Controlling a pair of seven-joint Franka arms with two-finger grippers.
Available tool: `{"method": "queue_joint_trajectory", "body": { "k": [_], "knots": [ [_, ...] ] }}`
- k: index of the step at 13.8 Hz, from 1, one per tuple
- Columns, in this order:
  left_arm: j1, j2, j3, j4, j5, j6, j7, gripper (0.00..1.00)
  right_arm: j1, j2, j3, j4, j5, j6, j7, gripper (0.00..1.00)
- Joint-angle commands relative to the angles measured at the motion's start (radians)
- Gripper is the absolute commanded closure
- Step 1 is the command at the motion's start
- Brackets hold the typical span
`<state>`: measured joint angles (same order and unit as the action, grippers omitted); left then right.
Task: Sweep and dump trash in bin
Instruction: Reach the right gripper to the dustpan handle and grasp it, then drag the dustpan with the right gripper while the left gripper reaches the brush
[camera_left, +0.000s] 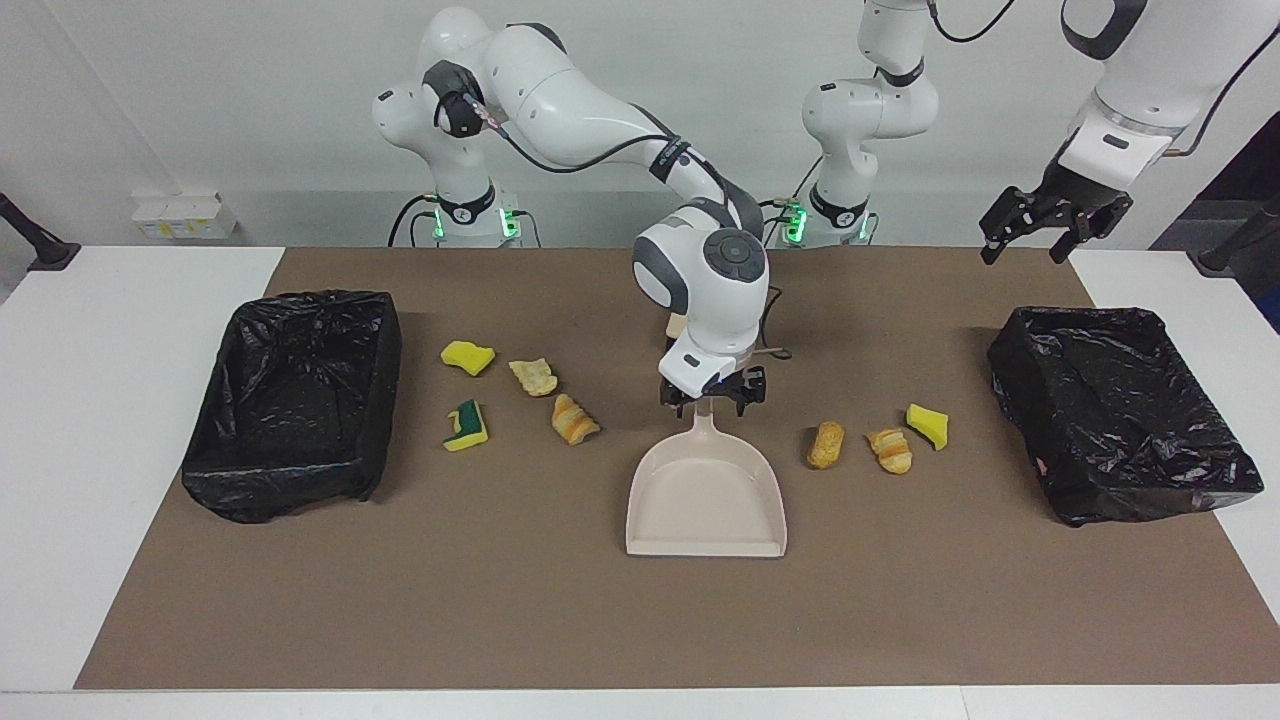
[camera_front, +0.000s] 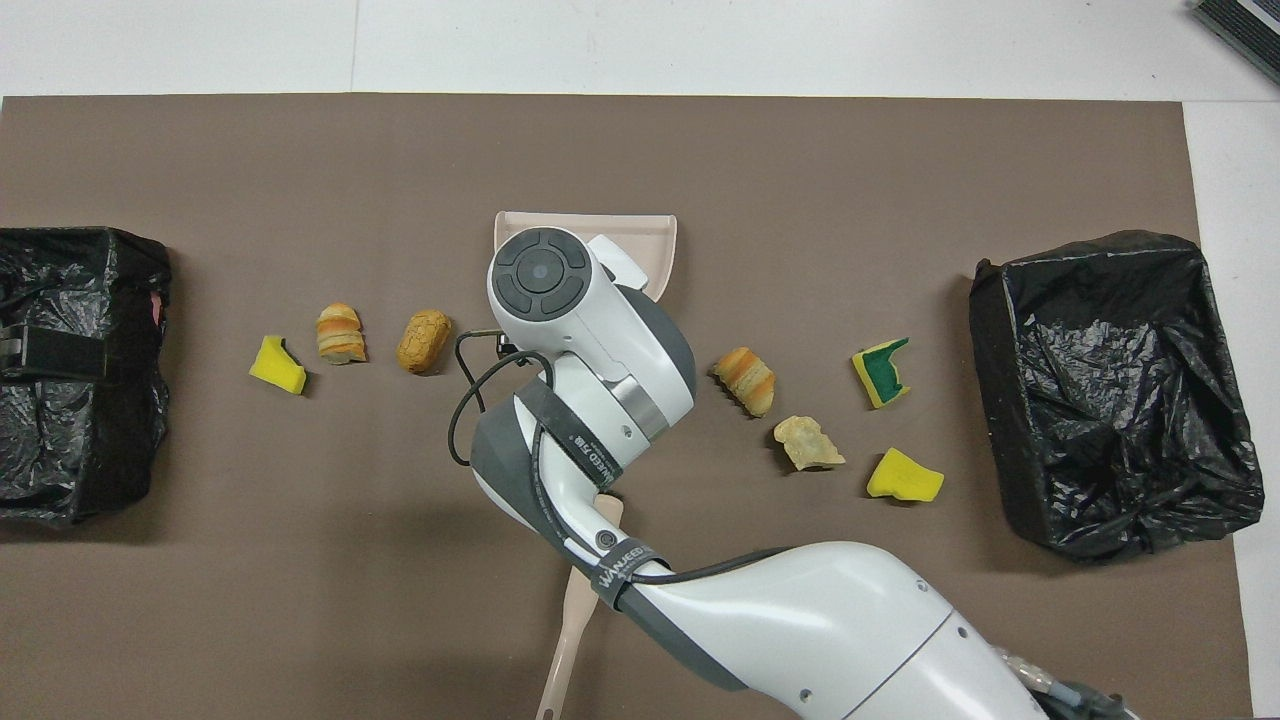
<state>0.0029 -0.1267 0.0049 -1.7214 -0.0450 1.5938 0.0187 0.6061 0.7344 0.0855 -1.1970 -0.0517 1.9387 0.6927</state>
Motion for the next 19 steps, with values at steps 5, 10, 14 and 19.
{"method": "queue_joint_trajectory", "body": {
  "k": [5, 10, 14, 19],
  "knots": [
    [-0.006, -0.116, 0.001, -0.162, -0.004, 0.021, 0.036, 0.0, -0.003, -0.073, 0.01, -0.144, 0.007, 0.083, 0.014, 0.02],
    [-0.009, -0.116, 0.001, -0.162, -0.004, 0.025, 0.037, 0.0, -0.002, -0.075, 0.008, -0.142, 0.006, 0.085, 0.016, 0.07],
    [-0.012, -0.116, 0.0, -0.168, -0.004, 0.021, 0.037, 0.0, -0.003, -0.073, 0.01, -0.139, 0.007, 0.086, 0.027, 0.31],
    [-0.026, -0.117, 0.0, -0.178, -0.004, 0.023, 0.038, 0.0, -0.012, -0.073, 0.008, -0.136, 0.007, 0.086, 0.022, 0.99]
  ]
}}
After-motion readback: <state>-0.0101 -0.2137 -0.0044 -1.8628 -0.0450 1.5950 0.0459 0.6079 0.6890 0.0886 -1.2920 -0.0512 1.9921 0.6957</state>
